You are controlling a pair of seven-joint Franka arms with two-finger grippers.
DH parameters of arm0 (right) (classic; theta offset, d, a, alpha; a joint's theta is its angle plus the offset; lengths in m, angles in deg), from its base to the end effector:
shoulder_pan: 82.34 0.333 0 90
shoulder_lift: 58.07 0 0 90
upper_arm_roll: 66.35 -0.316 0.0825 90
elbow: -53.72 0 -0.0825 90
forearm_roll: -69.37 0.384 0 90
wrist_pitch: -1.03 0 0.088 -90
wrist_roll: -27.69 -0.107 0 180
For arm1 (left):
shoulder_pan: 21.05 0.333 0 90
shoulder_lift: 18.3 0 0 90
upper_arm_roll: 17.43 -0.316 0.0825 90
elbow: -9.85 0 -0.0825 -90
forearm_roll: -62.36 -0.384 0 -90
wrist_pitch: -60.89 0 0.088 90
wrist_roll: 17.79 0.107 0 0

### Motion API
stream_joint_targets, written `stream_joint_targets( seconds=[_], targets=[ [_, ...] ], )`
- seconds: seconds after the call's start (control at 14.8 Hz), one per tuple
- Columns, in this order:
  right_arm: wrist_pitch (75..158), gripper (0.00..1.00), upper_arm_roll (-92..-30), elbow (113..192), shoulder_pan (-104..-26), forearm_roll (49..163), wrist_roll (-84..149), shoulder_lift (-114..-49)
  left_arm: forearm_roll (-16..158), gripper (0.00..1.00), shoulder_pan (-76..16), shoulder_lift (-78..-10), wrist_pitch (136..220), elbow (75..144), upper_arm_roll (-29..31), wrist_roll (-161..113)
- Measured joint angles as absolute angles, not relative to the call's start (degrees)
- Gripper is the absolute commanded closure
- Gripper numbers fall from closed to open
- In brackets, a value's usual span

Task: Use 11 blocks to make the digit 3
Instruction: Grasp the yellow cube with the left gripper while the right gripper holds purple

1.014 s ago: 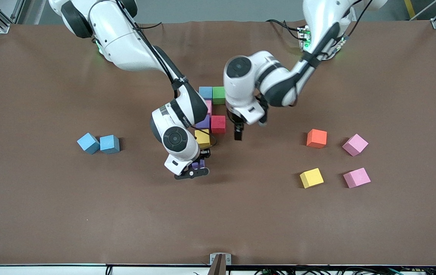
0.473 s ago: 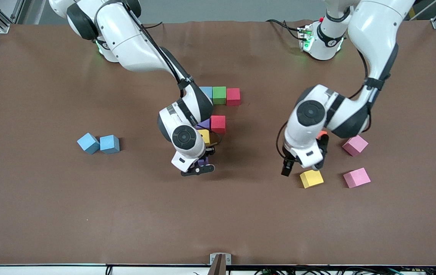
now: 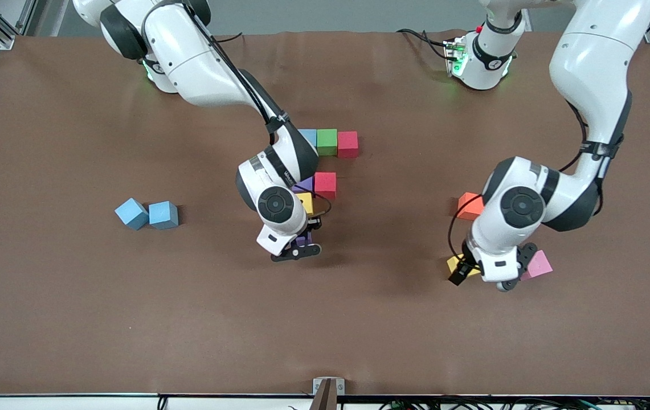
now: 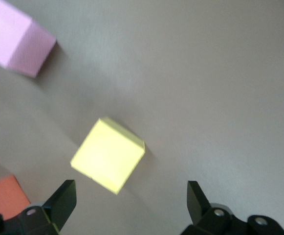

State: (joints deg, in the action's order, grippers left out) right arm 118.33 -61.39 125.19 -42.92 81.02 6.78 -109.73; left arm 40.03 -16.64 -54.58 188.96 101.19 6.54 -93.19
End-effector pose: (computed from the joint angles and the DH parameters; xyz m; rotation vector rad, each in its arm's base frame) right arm 0.5971 0.4426 0.2100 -3.0753 -0.2522 0.2102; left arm 0.6761 -0.1831 0.2934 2.8700 1.2553 0.1640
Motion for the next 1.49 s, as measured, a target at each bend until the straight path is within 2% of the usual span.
stream_joint_targets(
  seconds=[0.41,1.15,1.22,1.42,1.49],
  targets=[
    [116.42,0.58,-61.75,125.04,-42.57,81.28,6.78,-109.73,40.05,0.05,-15.19,-58.28,188.95,99.39,6.32,-78.85],
    [116.19,0.6,-61.75,125.0,-42.55,81.69,6.73,-109.75,40.05,0.07,-14.58,-62.43,189.21,99.1,6.43,-75.19],
    [116.19,0.6,-61.75,124.98,-42.55,81.7,6.72,-109.75,40.05,0.13,-14.67,-62.75,189.25,99.1,6.44,-75.19],
    [116.28,0.6,-61.75,124.87,-42.54,81.82,5.69,-109.8,40.19,0.5,-14.84,-63.88,190.26,99.11,6.47,-75.36],
    [116.29,0.6,-61.75,124.86,-42.54,81.84,5.57,-109.81,40.92,0.6,-14.85,-64.04,190.38,99.1,6.47,-75.93]
  ],
)
